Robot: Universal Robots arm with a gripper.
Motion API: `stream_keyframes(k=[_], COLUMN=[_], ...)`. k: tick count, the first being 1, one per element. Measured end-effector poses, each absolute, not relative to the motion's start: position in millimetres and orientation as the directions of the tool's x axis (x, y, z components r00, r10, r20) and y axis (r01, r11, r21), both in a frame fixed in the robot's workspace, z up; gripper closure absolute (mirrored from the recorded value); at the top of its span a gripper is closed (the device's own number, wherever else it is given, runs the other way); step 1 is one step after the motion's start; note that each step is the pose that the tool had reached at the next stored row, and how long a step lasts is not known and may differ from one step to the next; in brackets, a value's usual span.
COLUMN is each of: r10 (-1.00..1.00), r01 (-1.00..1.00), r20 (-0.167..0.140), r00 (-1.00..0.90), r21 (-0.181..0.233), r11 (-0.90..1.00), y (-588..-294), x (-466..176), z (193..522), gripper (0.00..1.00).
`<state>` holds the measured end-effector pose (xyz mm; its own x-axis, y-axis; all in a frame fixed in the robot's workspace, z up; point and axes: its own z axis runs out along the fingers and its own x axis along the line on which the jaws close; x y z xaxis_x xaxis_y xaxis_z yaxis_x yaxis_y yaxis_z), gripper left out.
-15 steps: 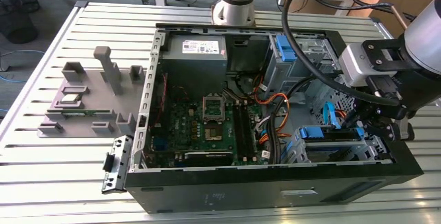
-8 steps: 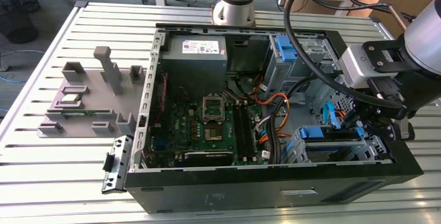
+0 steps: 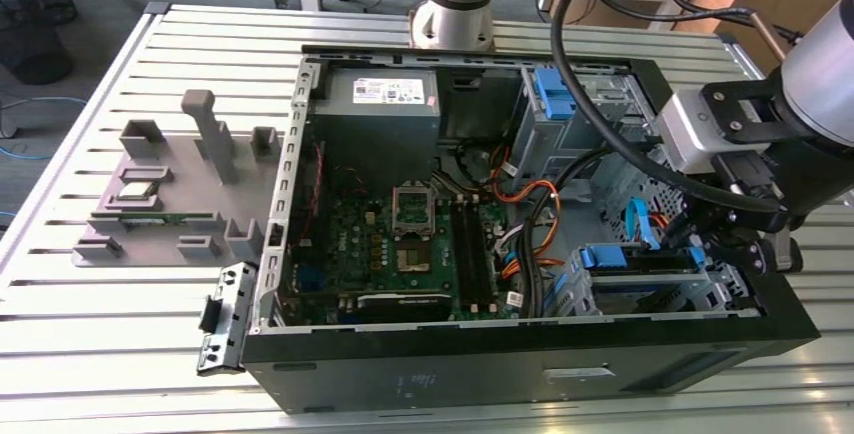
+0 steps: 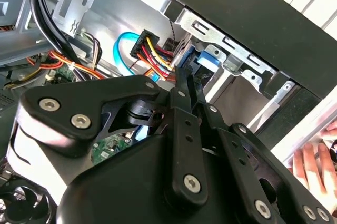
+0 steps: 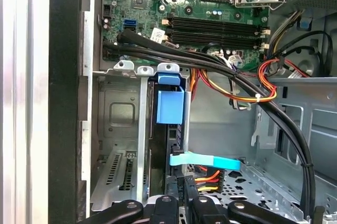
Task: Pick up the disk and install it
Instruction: 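Insert the second disk wire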
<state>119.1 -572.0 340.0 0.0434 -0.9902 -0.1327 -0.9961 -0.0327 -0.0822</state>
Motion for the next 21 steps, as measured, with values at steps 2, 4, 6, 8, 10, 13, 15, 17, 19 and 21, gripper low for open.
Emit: stream_keyframes(k=[2,4,6,8,10,13,15,17,19,21], r10=[-0.991,-0.991,-0.991,-0.991,-0.991,-0.991,-0.991,-0.991,-0.991,-0.991], r01=[-0.996,-0.996,-0.996,-0.996,-0.996,-0.996,-0.996,-0.996,-0.996,-0.996], r20=[-0.129,-0.129,-0.129,-0.129,-0.129,-0.129,-0.129,-0.129,-0.129,-0.129], r00=[0.044,0.044,0.044,0.045,0.044,0.044,0.044,0.044,0.044,0.044], r21=[-0.082,-0.082,-0.082,-0.082,-0.082,-0.082,-0.082,-0.082,-0.082,-0.082], r11=[-0.034,-0.034,-0.034,-0.034,-0.034,-0.034,-0.034,-0.034,-0.034,-0.034], y=[-572.1,-572.1,-572.0,-572.0,-572.0,-572.0,-572.0,-572.0,-572.0,-572.0], x=[119.1,119.1,119.1,119.0,118.9,118.9,118.3,117.9,117.5,117.1], z=[339.9,339.8,339.5,339.0,338.8,338.7,338.6,338.6,338.5,338.2], gripper=[0.83,0.83,0.83,0.83,0.83,0.83,0.83,0.83,0.83,0.83])
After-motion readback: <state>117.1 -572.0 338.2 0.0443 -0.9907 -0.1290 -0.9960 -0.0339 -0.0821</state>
